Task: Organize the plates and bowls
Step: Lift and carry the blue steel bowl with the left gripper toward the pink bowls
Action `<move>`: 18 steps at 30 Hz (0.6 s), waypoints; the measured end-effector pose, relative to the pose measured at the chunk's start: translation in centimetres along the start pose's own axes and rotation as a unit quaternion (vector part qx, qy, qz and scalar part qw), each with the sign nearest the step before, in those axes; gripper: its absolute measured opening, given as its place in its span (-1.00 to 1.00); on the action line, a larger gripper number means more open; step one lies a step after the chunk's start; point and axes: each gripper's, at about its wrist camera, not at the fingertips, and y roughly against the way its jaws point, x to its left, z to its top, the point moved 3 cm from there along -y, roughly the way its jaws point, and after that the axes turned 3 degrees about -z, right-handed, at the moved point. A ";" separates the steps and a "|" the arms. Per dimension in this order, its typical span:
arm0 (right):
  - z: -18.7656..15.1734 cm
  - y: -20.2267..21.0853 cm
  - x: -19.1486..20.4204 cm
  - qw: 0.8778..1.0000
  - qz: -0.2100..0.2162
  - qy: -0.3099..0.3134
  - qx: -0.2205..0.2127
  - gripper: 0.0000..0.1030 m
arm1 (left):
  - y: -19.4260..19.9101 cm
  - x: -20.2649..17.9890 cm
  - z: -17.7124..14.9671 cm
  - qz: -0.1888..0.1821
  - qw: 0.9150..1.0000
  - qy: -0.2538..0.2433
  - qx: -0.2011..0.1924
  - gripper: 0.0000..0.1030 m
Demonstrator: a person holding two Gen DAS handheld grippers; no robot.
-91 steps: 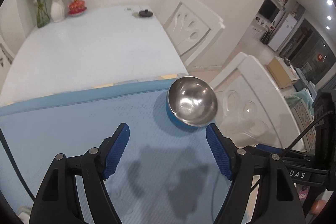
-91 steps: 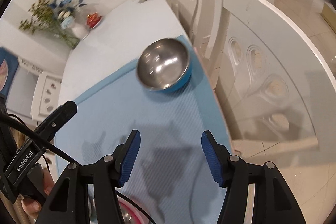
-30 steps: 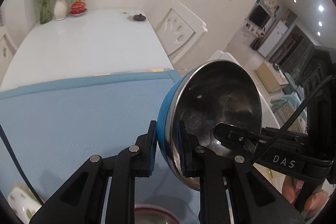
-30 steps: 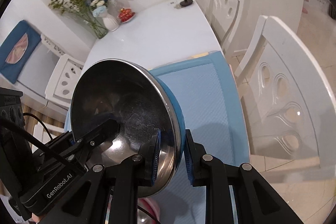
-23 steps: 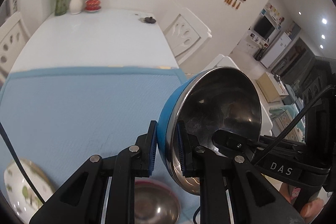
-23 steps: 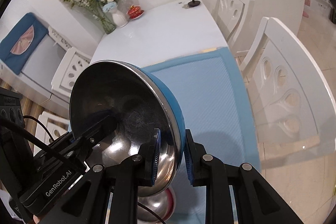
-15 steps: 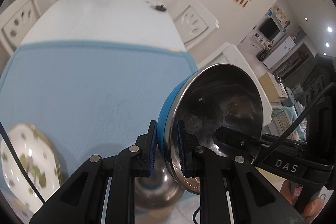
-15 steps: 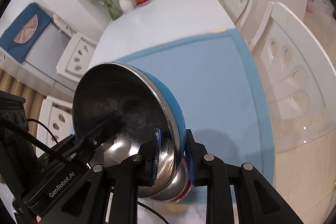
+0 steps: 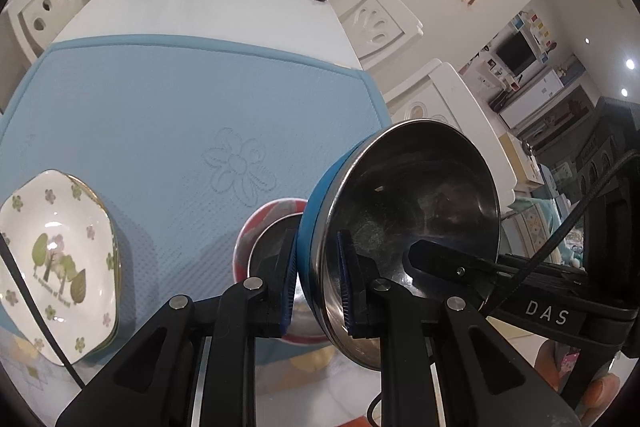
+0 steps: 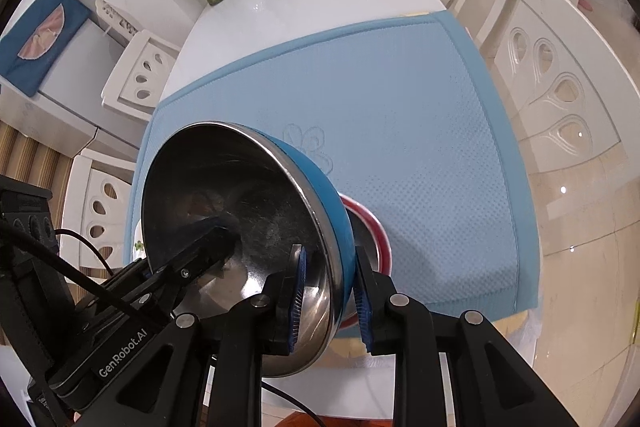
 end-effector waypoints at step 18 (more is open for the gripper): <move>-3.8 -4.3 -2.4 0.997 -0.038 -0.020 0.065 -0.55 | -3.2 0.7 -5.0 0.000 0.999 0.014 0.039 -0.71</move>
